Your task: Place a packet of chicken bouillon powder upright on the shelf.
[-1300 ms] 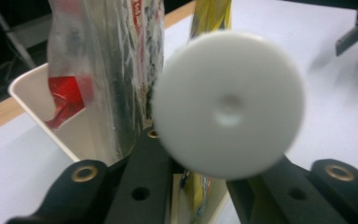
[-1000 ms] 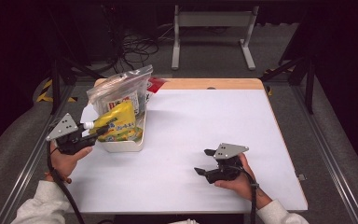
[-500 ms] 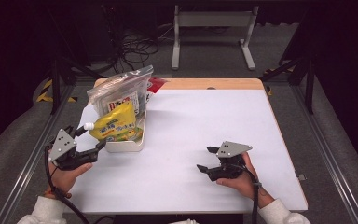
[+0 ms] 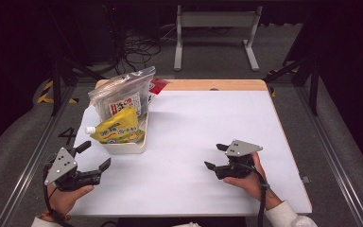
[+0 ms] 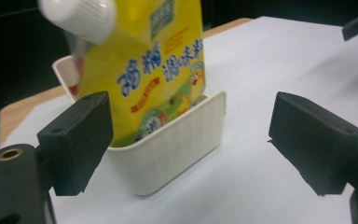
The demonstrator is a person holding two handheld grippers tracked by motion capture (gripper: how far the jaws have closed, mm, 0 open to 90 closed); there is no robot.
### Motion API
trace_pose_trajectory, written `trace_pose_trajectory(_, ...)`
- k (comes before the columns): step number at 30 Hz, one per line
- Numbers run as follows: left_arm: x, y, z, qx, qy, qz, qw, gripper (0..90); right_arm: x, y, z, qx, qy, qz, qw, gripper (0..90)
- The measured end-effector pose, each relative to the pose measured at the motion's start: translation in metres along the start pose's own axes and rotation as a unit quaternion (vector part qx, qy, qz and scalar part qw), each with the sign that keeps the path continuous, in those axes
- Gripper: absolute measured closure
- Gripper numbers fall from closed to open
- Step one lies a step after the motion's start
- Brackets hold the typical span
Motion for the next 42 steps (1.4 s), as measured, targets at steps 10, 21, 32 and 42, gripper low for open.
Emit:
trace_pose_trajectory(10, -0.032, 0.027, 0.018, 0.048, 0.028, 0.049, 0.9973, 14.6, 0.001, -0.015, 0.0, 0.005, -0.025, 0.025, 0.9994, 20.8)
trace_pose_trajectory(21, -0.066, 0.061, 0.036, 0.096, 0.059, 0.098, 0.9889, 12.4, 0.0, -0.034, 0.015, 0.019, -0.038, 0.047, 0.998, 16.9)
trace_pose_trajectory(32, -0.08, 0.082, 0.046, 0.129, 0.073, 0.121, 0.9815, 10.6, -0.01, -0.054, 0.04, 0.031, -0.027, 0.072, 0.9966, 13.7)
trace_pose_trajectory(42, -0.086, 0.086, 0.046, 0.133, 0.08, 0.136, 0.9784, 7.5, -0.015, -0.061, 0.057, 0.035, -0.015, 0.083, 0.9958, 11.7)
Point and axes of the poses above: each handheld gripper's, and its own axes: y roughly forward along the jaws, z roughly out of its underside, x roughly to its left, the point moved 10 cm from there along y, roughly forward along the jaws, and after that the axes turned 9 degrees about -y, right-handed, at the moved point
